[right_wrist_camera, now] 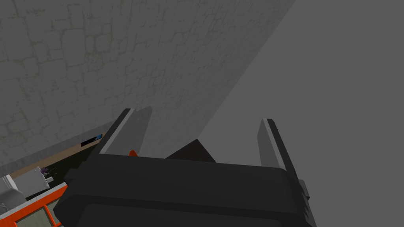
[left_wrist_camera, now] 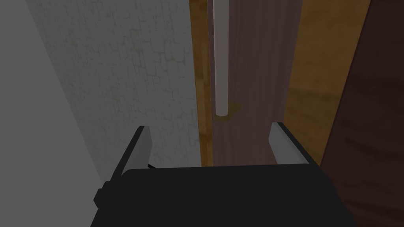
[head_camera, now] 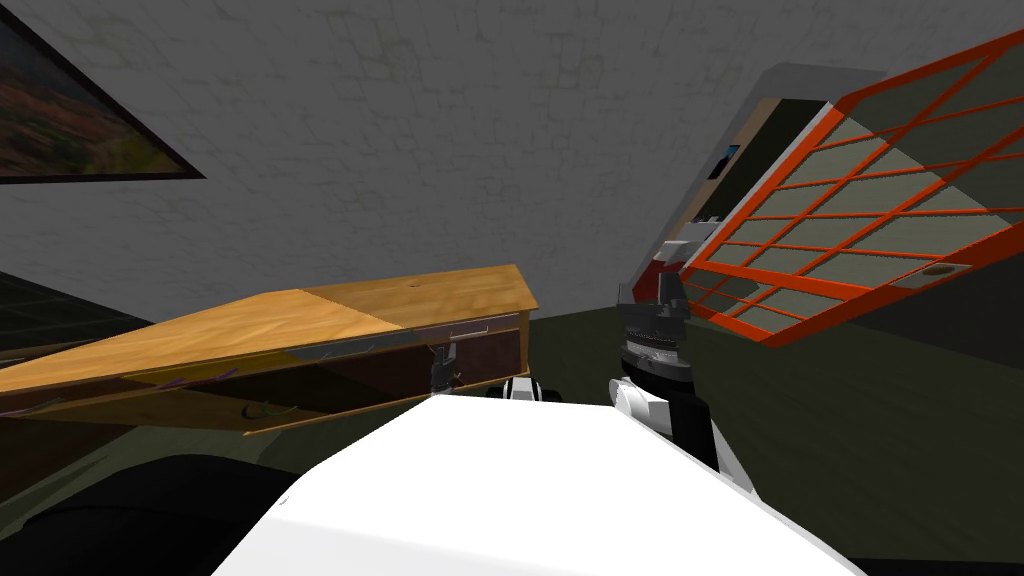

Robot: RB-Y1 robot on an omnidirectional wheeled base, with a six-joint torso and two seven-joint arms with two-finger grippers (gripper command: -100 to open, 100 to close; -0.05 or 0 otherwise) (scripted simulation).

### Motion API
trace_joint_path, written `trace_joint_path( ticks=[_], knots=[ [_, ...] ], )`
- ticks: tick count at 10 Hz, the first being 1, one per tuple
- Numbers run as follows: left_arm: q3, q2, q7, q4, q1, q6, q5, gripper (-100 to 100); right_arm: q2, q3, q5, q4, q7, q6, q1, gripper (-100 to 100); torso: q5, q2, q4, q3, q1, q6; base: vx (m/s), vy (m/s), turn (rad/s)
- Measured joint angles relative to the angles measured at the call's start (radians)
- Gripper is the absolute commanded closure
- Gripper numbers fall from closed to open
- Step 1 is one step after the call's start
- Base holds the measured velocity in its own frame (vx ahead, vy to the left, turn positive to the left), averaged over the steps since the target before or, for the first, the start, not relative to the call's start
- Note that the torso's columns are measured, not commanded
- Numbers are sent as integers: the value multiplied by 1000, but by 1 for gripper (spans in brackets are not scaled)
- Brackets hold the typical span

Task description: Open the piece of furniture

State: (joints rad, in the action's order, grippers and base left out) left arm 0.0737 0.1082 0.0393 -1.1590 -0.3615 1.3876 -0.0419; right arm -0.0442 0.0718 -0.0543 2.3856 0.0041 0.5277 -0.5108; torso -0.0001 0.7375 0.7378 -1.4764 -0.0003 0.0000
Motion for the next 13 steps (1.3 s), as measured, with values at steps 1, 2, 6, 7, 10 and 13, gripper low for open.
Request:
trace_joint_path(
  ticks=[1,2,6,7,10,13],
  knots=[
    [2,-8,1,31,9,15,-3,-100,0,0,0,0,0,0,0,0,0,1,0,1,0,0,86,-37,5],
    [4,-23,4,55,8,33,-8,-100,0,0,0,0,0,0,0,0,0,0,0,0,0,0,78,-29,7],
    [12,-66,-5,86,27,43,-14,-100,0,0,0,0,0,0,0,0,1,5,1,3,2,1,-22,14,-98],
    [24,-74,-23,89,50,28,-19,-100,0,0,0,0,0,0,1,0,1,7,2,4,2,0,-168,82,-201],
    [57,-97,-80,114,126,-17,-33,-100,0,0,0,0,0,0,0,0,0,-2,0,-1,-1,0,-132,71,-124],
    [85,-115,-126,148,199,-46,-45,-100,0,0,0,0,0,0,0,0,0,-1,0,0,0,-1,-98,31,-141]
  ],
)
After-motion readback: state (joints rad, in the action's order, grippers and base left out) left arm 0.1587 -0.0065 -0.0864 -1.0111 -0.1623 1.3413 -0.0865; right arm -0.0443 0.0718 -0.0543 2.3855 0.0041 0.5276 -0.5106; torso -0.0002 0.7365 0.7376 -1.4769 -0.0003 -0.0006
